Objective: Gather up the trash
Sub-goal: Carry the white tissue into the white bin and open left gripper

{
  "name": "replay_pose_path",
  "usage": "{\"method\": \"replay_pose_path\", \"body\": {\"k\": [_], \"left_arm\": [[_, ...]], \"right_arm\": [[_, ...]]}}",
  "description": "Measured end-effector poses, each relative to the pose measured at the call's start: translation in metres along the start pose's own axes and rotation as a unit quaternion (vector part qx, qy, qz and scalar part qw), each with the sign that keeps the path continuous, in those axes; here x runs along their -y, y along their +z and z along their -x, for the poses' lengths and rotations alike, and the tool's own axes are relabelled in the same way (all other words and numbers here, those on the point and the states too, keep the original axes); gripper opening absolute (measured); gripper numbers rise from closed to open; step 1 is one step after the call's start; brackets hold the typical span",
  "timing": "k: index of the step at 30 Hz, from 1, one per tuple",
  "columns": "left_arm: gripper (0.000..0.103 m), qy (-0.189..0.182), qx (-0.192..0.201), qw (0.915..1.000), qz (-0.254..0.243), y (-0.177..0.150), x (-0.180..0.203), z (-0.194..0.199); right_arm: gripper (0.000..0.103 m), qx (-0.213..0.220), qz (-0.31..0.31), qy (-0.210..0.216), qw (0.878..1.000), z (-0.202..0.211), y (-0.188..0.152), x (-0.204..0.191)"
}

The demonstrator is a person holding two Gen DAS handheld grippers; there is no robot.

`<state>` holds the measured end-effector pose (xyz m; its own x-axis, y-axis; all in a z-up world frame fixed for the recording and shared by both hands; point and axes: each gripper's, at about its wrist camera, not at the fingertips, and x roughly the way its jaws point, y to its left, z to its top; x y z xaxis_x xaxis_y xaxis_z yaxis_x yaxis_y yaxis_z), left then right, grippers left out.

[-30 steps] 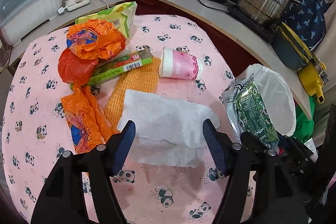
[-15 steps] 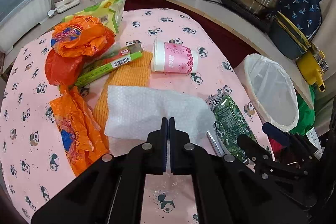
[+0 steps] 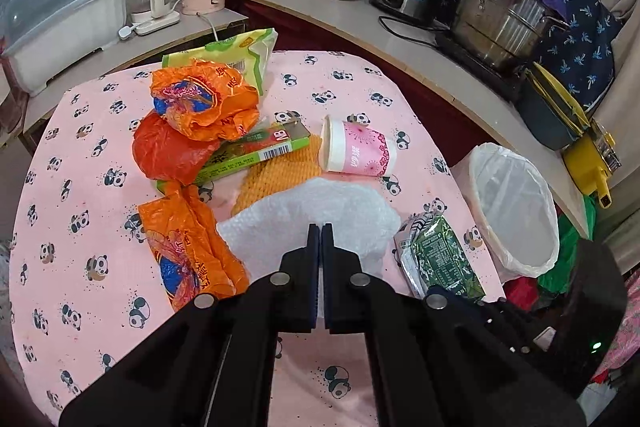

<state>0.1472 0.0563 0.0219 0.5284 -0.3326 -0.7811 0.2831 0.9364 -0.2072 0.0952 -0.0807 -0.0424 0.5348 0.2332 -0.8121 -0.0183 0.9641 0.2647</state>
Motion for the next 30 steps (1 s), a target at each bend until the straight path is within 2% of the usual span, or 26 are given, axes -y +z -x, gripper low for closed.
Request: {"method": "replay_pose_path", "body": {"k": [3, 5, 7, 9, 15, 23, 30], "left_arm": [[0.001, 0.003, 0.001, 1.0000, 0.003, 0.002, -0.004, 0.000], [0.001, 0.004, 0.000, 1.0000, 0.007, 0.003, -0.007, -0.002], [0.001, 0.006, -0.002, 0.9999, 0.010, 0.004, -0.010, -0.003], [0.001, 0.006, 0.001, 0.9999, 0.011, 0.006, -0.011, 0.000], [0.001, -0.009, 0.025, 0.9996, 0.003, 0.023, 0.006, 0.012], [0.001, -0.053, 0.063, 0.9954, -0.049, 0.048, 0.078, 0.028], [0.001, -0.095, 0.077, 0.9877, -0.098, 0.069, 0.152, 0.025]], "right_arm": [[0.061, -0.011, 0.008, 0.009, 1.000, -0.016, 0.001, -0.009], [0.046, -0.020, 0.014, 0.014, 1.000, -0.027, 0.002, -0.013], [0.001, -0.034, 0.018, 0.017, 0.999, -0.036, 0.004, -0.015], [0.001, -0.022, 0.015, 0.021, 0.999, -0.029, 0.007, -0.014], [0.001, 0.059, 0.002, -0.001, 0.998, 0.029, 0.034, 0.007], [0.001, 0.150, -0.047, -0.048, 0.986, 0.104, 0.058, 0.071], [0.001, 0.182, -0.092, -0.095, 0.974, 0.139, 0.064, 0.139]]}}
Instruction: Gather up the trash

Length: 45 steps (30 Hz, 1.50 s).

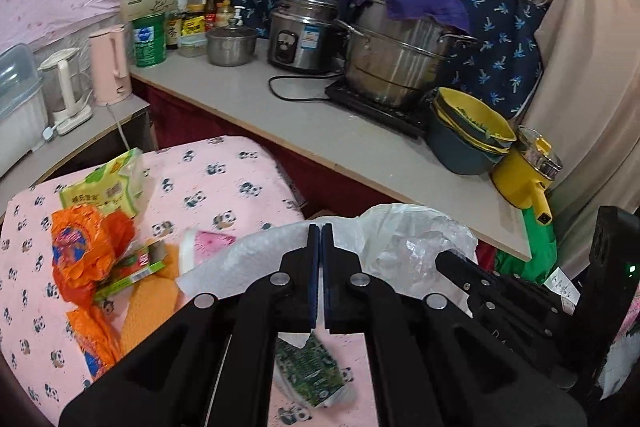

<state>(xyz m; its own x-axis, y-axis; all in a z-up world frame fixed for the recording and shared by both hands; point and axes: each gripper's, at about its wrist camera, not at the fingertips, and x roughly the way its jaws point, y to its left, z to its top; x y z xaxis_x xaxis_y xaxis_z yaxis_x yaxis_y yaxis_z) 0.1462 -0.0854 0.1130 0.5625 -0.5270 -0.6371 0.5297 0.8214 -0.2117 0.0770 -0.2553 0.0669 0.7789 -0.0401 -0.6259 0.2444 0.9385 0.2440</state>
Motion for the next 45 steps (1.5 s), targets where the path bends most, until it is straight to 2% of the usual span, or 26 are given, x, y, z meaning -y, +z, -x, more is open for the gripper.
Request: {"method": "replay_pose_path", "body": {"k": [7, 15, 18, 20, 21, 22, 23, 25, 29, 31, 37, 45], "left_arm": [[0.001, -0.039, -0.019, 0.9985, -0.033, 0.013, 0.052, -0.038], [0.001, -0.070, -0.069, 0.9938, -0.052, 0.005, 0.086, -0.088], [0.002, -0.073, -0.084, 0.9924, -0.053, 0.001, 0.092, -0.102], [0.003, -0.076, -0.091, 0.9918, -0.048, -0.001, 0.093, -0.108], [0.007, -0.077, -0.093, 0.9917, -0.046, -0.001, 0.093, -0.110], [0.012, -0.078, -0.093, 0.9916, -0.045, -0.001, 0.094, -0.111], [0.015, -0.078, -0.093, 0.9917, -0.043, -0.001, 0.093, -0.111], [0.039, -0.078, -0.090, 0.9922, -0.036, 0.000, 0.092, -0.109], [0.043, -0.070, -0.076, 0.9941, -0.032, 0.003, 0.087, -0.099], [0.045, -0.060, -0.070, 0.9953, -0.029, 0.004, 0.083, -0.093], [0.049, -0.026, -0.050, 0.9983, -0.017, 0.000, 0.061, -0.069], [0.057, 0.021, -0.032, 0.9991, 0.015, -0.014, 0.012, -0.034]], "right_arm": [[0.001, -0.017, -0.046, -0.042, 0.998, -0.018, -0.004, 0.063], [0.001, -0.044, -0.072, -0.060, 0.995, -0.036, -0.021, 0.095], [0.006, -0.044, -0.078, -0.066, 0.994, -0.035, -0.021, 0.102], [0.015, -0.037, -0.081, -0.071, 0.993, -0.030, -0.020, 0.104], [0.028, -0.033, -0.082, -0.073, 0.993, -0.028, -0.018, 0.105], [0.036, -0.024, -0.084, -0.075, 0.993, -0.024, -0.016, 0.106], [0.036, -0.019, -0.085, -0.076, 0.993, -0.020, -0.015, 0.106], [0.037, -0.013, -0.084, -0.077, 0.993, -0.015, -0.012, 0.105], [0.039, 0.000, -0.083, -0.074, 0.994, -0.002, -0.007, 0.100], [0.046, 0.007, -0.079, -0.075, 0.994, 0.006, -0.006, 0.094], [0.056, 0.023, -0.061, -0.072, 0.995, 0.025, -0.005, 0.071], [0.062, 0.020, -0.025, -0.056, 0.998, 0.032, -0.012, 0.028]]}}
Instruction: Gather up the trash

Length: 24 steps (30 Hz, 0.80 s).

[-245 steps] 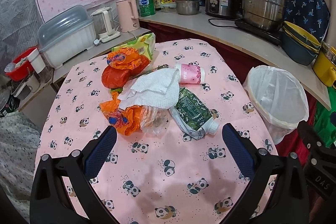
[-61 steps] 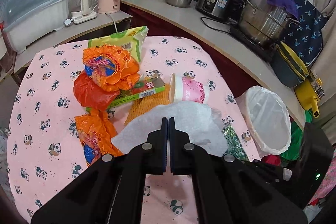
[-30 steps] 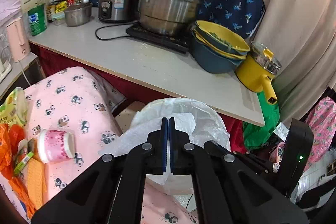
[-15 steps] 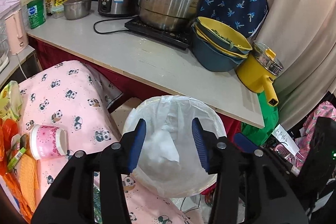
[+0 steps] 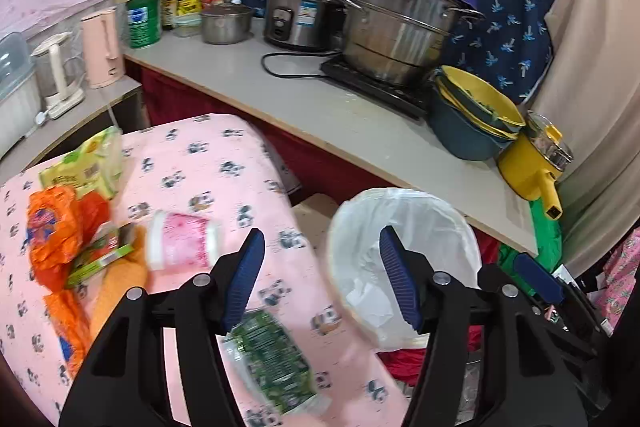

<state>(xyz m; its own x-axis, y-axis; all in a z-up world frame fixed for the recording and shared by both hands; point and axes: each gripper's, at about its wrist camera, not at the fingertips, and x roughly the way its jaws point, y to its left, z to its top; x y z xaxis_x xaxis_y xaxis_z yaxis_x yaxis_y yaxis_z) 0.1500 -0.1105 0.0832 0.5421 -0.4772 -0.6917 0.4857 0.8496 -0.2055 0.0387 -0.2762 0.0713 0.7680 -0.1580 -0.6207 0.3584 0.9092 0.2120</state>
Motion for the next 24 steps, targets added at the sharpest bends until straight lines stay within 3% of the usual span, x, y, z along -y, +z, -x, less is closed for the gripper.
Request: {"method": "replay_pose_path", "body": {"k": [8, 18, 24], "left_arm": [[0.065, 0.057, 0.000, 0.9979, 0.030, -0.026, -0.060, 0.026], [0.074, 0.111, -0.015, 0.9917, 0.063, -0.066, -0.120, 0.042], [0.078, 0.136, -0.024, 0.9872, 0.079, -0.088, -0.151, 0.046]], "right_arm": [[0.072, -0.029, 0.032, 0.026, 0.999, -0.007, -0.024, -0.046], [0.072, -0.107, 0.072, 0.046, 0.991, -0.048, -0.071, -0.093], [0.073, -0.144, 0.082, 0.038, 0.985, -0.075, -0.093, -0.105]]}}
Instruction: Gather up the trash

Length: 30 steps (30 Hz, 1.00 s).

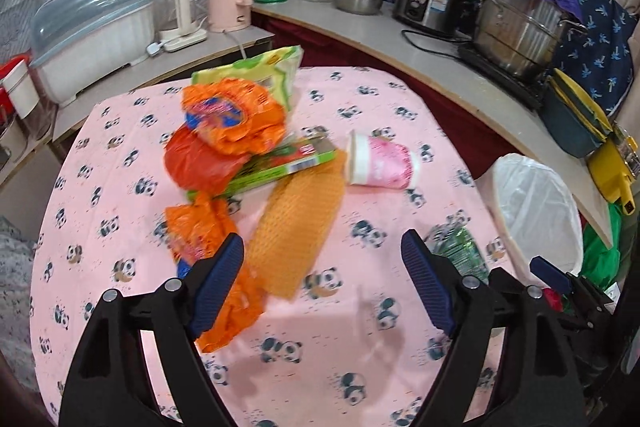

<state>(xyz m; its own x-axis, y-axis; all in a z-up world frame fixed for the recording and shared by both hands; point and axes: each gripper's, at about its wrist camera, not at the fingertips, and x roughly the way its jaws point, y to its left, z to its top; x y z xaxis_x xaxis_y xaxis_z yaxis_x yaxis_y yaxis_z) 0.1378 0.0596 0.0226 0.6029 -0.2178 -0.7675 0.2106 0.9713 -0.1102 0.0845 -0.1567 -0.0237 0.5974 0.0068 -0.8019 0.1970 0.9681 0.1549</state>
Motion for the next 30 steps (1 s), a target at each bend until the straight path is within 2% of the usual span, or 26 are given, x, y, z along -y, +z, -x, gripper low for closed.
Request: {"method": "replay_pose_path", "body": {"k": [7, 14, 22, 26, 27, 29, 30], "left_arm": [[0.086, 0.030, -0.018, 0.9994, 0.006, -0.022, -0.029, -0.016], [0.088, 0.048, -0.041, 0.9980, 0.007, -0.041, -0.052, -0.035], [0.088, 0.051, -0.070, 0.9963, 0.006, -0.054, -0.066, -0.058], [0.088, 0.048, -0.077, 0.9959, 0.008, -0.058, -0.069, -0.065], [0.087, 0.047, -0.078, 0.9958, 0.010, -0.058, -0.070, -0.066], [0.083, 0.041, -0.078, 0.9961, 0.011, -0.058, -0.070, -0.066], [0.077, 0.039, -0.079, 0.9961, 0.010, -0.058, -0.070, -0.066]], "right_arm": [[0.073, -0.031, -0.009, -0.003, 0.999, -0.027, -0.008, 0.001], [0.073, -0.050, -0.009, -0.007, 0.999, -0.045, -0.013, -0.002], [0.074, -0.059, 0.014, -0.016, 0.998, -0.060, -0.018, -0.018], [0.069, -0.056, 0.024, -0.020, 0.998, -0.059, -0.021, -0.025], [0.066, -0.055, 0.024, -0.020, 0.998, -0.059, -0.021, -0.025], [0.057, -0.053, 0.023, -0.018, 0.998, -0.057, -0.020, -0.026], [0.056, -0.054, 0.022, -0.015, 0.998, -0.056, -0.020, -0.026]]}}
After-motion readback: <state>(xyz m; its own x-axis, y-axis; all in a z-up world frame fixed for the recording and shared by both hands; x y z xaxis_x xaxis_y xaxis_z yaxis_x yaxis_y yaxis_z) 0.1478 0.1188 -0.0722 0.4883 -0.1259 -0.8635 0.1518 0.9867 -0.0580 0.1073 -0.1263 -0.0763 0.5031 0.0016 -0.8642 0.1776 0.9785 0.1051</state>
